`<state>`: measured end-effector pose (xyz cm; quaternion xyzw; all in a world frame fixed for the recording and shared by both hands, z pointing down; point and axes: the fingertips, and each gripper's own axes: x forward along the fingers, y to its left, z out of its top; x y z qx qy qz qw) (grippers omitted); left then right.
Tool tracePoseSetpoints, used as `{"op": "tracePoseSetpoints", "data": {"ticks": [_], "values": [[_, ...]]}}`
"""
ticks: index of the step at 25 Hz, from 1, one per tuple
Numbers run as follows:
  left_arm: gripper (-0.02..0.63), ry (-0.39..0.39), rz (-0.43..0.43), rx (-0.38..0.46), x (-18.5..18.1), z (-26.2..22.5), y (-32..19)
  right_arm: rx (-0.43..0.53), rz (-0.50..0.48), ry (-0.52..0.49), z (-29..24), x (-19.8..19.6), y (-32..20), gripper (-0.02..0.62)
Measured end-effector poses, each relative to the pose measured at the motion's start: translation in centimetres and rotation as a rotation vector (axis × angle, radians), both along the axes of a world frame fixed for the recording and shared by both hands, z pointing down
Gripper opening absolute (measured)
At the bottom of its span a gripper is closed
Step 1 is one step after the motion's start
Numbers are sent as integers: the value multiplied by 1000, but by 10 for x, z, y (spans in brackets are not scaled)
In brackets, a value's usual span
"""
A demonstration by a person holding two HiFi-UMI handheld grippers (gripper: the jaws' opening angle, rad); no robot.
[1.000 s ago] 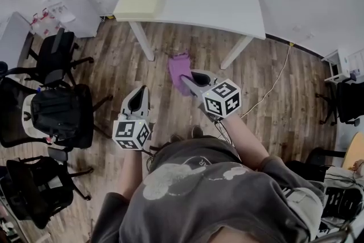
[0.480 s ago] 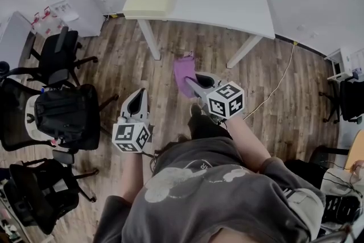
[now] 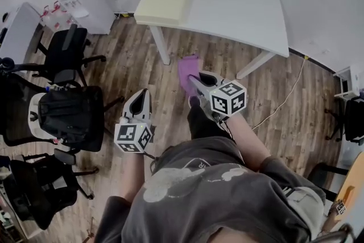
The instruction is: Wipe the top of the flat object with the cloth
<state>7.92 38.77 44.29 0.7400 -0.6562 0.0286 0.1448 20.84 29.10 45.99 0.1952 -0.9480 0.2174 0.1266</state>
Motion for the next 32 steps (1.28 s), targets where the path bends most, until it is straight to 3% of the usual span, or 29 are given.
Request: {"op": "tracePoseSetpoints", "data": {"ticks": [8, 20, 32], "values": [[0, -21, -37, -2, -18, -8, -91, -16, -24, -34, -5, -20, -99, 72], [-1, -59, -60, -13, -24, -19, -242, -42, -14, -79, -12, -18, -264, 72], [-2, -66, -109, -69, -51, -10, -337, -91, -62, -76, 4, -40, -355, 72]]}}
